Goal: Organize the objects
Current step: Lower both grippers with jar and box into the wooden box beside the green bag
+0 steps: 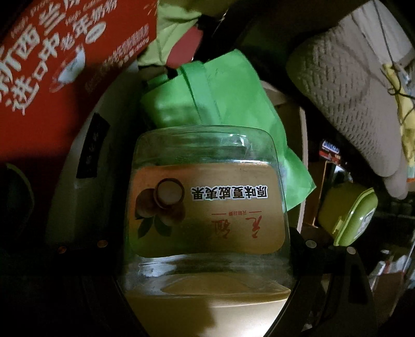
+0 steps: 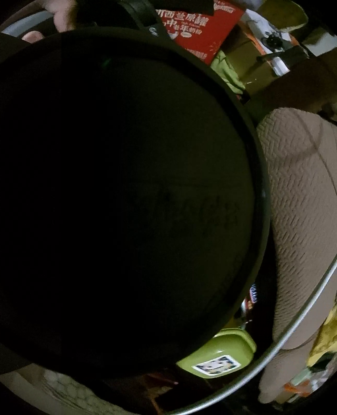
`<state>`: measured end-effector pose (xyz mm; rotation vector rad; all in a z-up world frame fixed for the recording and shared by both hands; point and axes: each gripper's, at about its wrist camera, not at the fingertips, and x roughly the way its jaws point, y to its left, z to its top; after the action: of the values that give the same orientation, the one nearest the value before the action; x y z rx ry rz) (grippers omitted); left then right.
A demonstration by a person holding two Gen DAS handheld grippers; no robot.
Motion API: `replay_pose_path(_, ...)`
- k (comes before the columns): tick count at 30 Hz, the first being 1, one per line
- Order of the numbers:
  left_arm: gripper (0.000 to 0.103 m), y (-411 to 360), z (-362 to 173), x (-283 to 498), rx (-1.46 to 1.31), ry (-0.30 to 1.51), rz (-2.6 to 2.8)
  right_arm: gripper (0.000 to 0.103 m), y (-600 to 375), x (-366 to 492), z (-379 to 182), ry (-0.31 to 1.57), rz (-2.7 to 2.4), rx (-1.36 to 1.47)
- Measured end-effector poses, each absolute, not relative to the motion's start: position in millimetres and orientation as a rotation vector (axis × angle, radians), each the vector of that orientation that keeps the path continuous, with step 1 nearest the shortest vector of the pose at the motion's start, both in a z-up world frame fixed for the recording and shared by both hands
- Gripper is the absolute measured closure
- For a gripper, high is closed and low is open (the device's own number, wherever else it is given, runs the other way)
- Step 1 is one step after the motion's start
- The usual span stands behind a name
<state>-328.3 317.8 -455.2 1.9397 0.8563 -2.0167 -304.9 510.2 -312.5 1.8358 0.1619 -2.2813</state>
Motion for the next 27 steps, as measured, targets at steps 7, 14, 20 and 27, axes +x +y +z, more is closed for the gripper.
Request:
replay_pose_path(7,0.014,315.3,-476.7,-319.6,2.020,0.985,-1.878,0.037,488.2,-318.9,-326.0,0.354,-2.291,1.809)
replay_pose_path(14,0.014,335.4,-468.9,-328.7,2.028,0.890,-1.983,0.037,483.8,-343.5,-346.7,0.399,-2.367,1.807)
replay_pose_path(20,0.014,343.1,-469.4,-334.1,2.008,0.795,-2.029,0.037,505.8,-352.6,-367.7,0.297,-2.349,1.859)
replay_pose_path(27,0.014,334.2,-472.2,-334.0,1.939,0.766,-2.008,0.037,528.0,-344.1,-378.9,0.234,-2.380,1.824)
